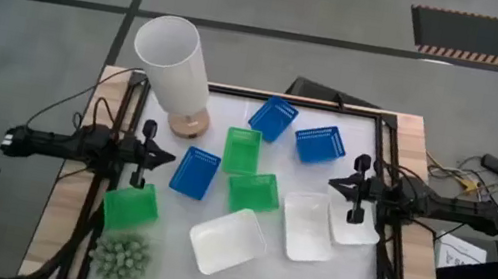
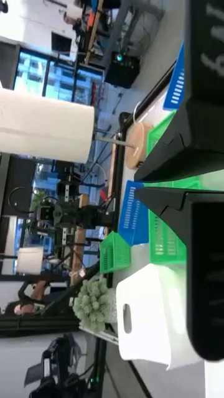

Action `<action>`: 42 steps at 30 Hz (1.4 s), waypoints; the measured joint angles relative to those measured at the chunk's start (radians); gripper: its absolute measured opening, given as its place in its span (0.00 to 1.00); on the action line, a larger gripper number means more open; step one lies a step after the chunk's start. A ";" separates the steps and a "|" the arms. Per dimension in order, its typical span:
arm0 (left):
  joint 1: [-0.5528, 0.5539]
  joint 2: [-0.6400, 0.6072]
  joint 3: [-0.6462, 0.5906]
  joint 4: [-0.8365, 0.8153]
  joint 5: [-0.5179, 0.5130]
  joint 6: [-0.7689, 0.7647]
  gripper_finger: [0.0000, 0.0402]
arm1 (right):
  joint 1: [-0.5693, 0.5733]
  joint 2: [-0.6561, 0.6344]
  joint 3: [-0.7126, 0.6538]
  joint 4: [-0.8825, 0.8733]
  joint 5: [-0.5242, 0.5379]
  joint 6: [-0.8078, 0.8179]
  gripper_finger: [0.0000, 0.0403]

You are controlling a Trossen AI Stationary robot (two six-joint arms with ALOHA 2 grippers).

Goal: Stack baskets by color
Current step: Stack the top green bin on top of the bottom right green bin

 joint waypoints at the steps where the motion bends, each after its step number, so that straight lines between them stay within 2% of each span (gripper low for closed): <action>1: 0.000 0.000 0.000 0.000 0.000 0.000 0.00 | 0.000 0.000 0.000 0.000 -0.004 0.002 0.04; 17: 0.000 0.000 0.000 0.000 0.000 0.000 0.00 | 0.000 0.000 0.000 -0.001 -0.004 0.097 0.04; 27: 0.000 0.000 0.000 0.000 0.000 0.000 0.00 | 0.000 0.000 0.000 -0.020 -0.009 0.088 0.04; 35: 0.000 0.000 0.000 0.000 0.000 0.000 0.00 | 0.000 0.004 0.000 -0.119 -0.027 0.371 0.04; 42: 0.000 0.000 0.000 0.000 0.000 0.000 0.00 | 0.000 0.021 0.009 -0.131 -0.023 0.374 0.04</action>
